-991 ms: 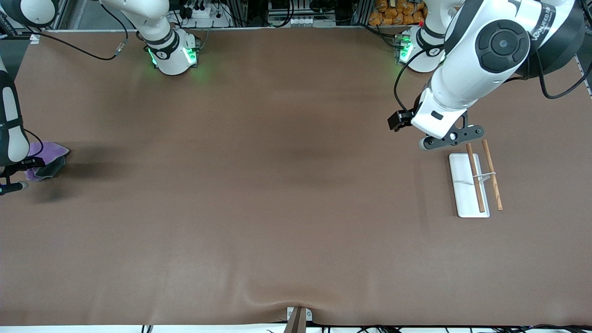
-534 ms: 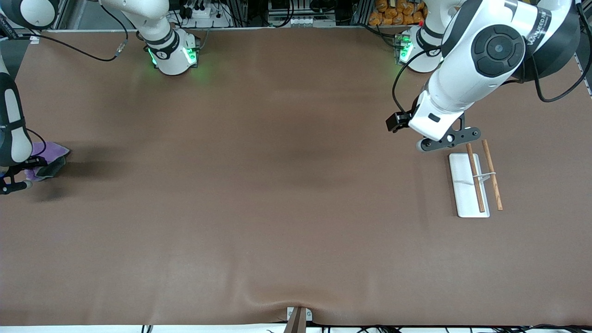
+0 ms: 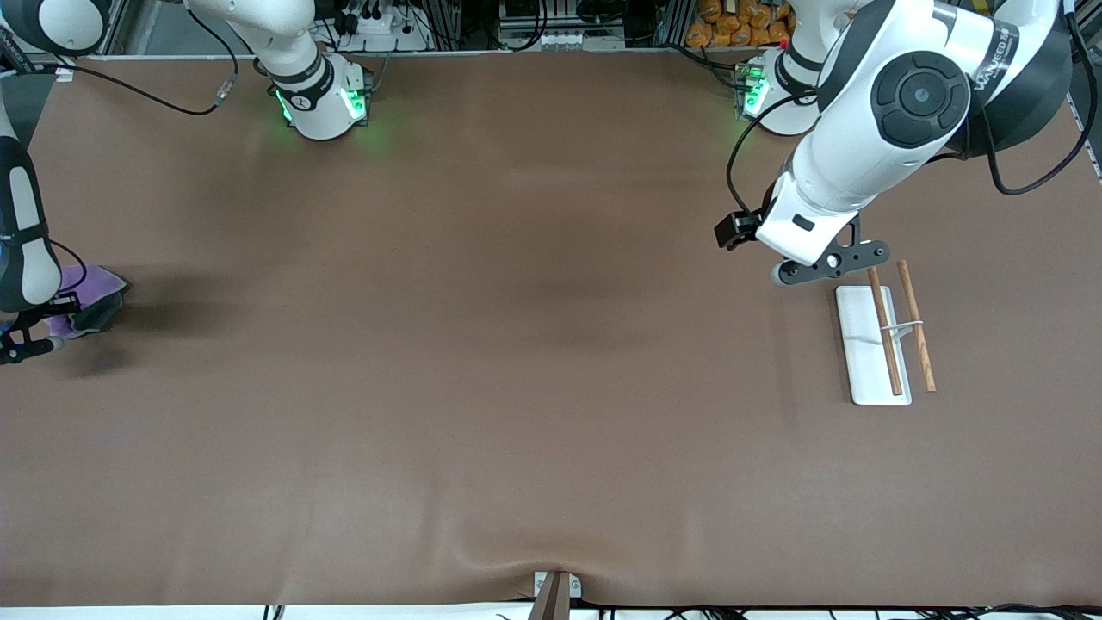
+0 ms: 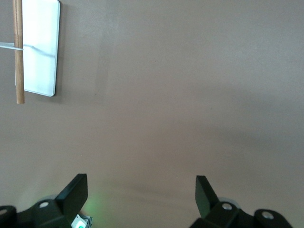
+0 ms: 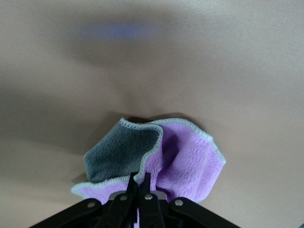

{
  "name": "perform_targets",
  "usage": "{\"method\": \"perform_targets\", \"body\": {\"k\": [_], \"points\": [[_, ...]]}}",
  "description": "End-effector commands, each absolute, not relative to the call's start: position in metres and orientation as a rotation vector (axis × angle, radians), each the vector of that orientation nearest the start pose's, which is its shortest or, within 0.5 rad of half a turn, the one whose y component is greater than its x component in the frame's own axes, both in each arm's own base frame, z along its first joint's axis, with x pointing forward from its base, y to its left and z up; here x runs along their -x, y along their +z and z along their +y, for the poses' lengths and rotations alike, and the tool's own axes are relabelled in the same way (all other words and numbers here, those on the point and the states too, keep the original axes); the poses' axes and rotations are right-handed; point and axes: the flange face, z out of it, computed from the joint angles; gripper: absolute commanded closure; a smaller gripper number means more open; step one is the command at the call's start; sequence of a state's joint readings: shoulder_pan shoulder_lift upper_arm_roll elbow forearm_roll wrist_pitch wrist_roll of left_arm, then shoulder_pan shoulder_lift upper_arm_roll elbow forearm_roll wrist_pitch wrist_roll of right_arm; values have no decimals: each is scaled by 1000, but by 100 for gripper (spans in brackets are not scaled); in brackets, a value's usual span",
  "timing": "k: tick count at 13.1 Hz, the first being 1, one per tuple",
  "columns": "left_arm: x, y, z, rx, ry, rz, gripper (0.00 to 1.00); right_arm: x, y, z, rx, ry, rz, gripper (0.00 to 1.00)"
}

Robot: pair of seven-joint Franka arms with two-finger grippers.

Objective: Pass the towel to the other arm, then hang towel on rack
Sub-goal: 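Grasp the purple towel with the right gripper while the left gripper approaches, then lift the towel with the right gripper toward the left gripper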

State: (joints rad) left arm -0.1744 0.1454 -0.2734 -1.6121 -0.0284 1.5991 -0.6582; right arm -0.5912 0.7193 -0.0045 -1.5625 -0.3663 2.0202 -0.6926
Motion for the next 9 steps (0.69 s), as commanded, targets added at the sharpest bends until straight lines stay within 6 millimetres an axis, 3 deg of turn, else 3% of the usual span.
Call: {"method": "perform_targets", "body": {"k": [1, 4, 9], "points": [[-535, 530, -251, 3087, 243, -363, 0, -566, 234, -391, 3135, 669, -472, 100], [-537, 532, -248, 3087, 238, -372, 0, -589, 263, -368, 3125, 719, -501, 100], [-538, 537, -240, 3089, 228, -392, 0, -603, 302, -340, 3074, 840, -493, 100]]}}
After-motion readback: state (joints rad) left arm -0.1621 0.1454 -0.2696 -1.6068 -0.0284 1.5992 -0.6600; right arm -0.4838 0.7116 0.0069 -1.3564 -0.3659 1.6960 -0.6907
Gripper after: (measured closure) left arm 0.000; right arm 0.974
